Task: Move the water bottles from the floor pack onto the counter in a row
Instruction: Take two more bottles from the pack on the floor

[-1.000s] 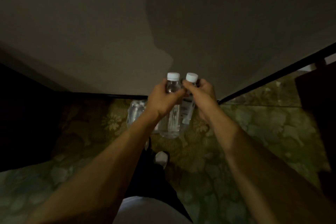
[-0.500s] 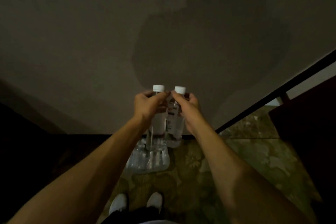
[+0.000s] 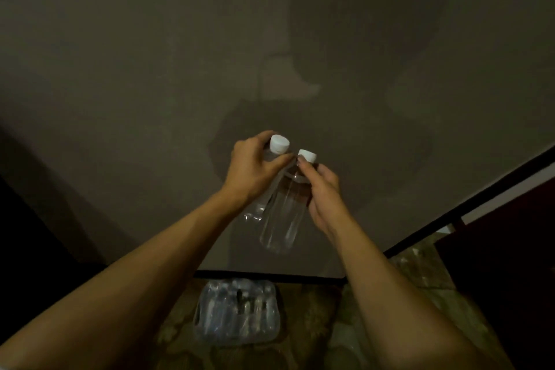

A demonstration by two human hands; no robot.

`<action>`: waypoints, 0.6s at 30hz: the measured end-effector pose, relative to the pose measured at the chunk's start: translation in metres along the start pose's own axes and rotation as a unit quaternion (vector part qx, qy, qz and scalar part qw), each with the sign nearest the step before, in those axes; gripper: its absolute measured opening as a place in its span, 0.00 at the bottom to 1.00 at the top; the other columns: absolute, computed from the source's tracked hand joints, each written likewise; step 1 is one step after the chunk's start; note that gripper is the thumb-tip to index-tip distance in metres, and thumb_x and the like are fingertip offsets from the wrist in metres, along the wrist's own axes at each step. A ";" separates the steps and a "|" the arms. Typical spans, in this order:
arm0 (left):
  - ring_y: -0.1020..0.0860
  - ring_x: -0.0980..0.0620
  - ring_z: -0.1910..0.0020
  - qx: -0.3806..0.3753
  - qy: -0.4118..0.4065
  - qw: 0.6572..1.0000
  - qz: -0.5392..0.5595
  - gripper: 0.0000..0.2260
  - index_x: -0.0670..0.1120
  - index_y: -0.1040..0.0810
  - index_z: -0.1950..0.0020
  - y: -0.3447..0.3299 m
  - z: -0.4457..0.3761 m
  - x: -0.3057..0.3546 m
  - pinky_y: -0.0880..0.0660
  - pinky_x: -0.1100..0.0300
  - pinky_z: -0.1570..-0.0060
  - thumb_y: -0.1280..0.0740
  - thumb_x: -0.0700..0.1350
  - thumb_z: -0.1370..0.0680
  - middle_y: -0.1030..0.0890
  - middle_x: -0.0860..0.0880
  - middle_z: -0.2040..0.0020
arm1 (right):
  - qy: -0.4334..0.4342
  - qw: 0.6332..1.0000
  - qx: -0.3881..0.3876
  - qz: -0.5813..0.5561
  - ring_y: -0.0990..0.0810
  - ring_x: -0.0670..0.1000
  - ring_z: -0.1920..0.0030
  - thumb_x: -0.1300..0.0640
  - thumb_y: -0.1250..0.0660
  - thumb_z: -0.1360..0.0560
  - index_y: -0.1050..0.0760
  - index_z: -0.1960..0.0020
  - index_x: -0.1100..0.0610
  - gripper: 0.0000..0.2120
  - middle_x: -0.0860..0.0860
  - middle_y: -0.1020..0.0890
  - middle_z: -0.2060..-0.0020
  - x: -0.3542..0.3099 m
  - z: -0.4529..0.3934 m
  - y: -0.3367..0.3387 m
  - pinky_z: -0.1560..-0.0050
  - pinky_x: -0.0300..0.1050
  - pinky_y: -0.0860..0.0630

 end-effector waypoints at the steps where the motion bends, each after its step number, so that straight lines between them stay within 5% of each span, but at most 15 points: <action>1: 0.20 0.61 0.56 0.005 -0.011 1.000 0.004 0.10 0.46 0.20 0.48 0.007 -0.003 0.003 0.24 0.68 0.57 0.26 0.47 0.27 0.17 0.55 0.57 | 0.010 1.000 -0.004 -0.003 0.16 0.54 0.56 0.55 0.32 0.23 0.21 0.50 0.58 0.07 0.55 0.15 0.58 -0.006 0.000 -0.008 0.47 0.58 0.21; 4: 0.20 0.60 0.58 0.002 -0.021 0.999 0.042 0.09 0.46 0.23 0.45 0.026 -0.015 0.012 0.24 0.67 0.58 0.29 0.45 0.24 0.18 0.53 0.55 | 0.031 0.999 -0.011 0.019 0.16 0.51 0.57 0.53 0.35 0.22 0.22 0.50 0.56 0.07 0.51 0.15 0.60 -0.025 0.000 -0.030 0.50 0.52 0.19; 9: 0.19 0.56 0.62 0.008 -0.014 1.000 0.027 0.13 0.49 0.26 0.41 0.054 -0.030 0.027 0.21 0.61 0.62 0.33 0.42 0.25 0.19 0.51 0.58 | 0.049 0.992 -0.010 0.115 0.18 0.52 0.51 0.45 0.35 0.23 0.26 0.40 0.55 0.17 0.54 0.18 0.50 -0.043 0.001 -0.062 0.44 0.58 0.21; 14: 0.19 0.48 0.65 -0.013 0.077 0.992 0.097 0.11 0.45 0.25 0.50 0.084 -0.039 0.045 0.19 0.50 0.62 0.29 0.40 0.31 0.18 0.44 0.62 | 0.008 0.999 -0.025 0.041 0.16 0.55 0.58 0.45 0.27 0.30 0.29 0.43 0.57 0.23 0.56 0.17 0.56 -0.053 0.020 -0.086 0.52 0.58 0.18; 18: 0.18 0.45 0.64 -0.007 0.142 0.970 0.199 0.16 0.37 0.26 0.47 0.108 -0.025 0.062 0.18 0.53 0.64 0.24 0.40 0.29 0.18 0.38 0.59 | -0.013 0.997 -0.080 -0.006 0.16 0.55 0.60 0.53 0.28 0.29 0.28 0.38 0.66 0.26 0.60 0.17 0.56 -0.060 0.041 -0.092 0.59 0.50 0.19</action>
Point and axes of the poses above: each hand's wrist, its own z-axis away from the middle knuckle, its own y-axis out of the back of the hand, x = y × z, the point moved 1 cm from there along -z, towards the middle knuckle
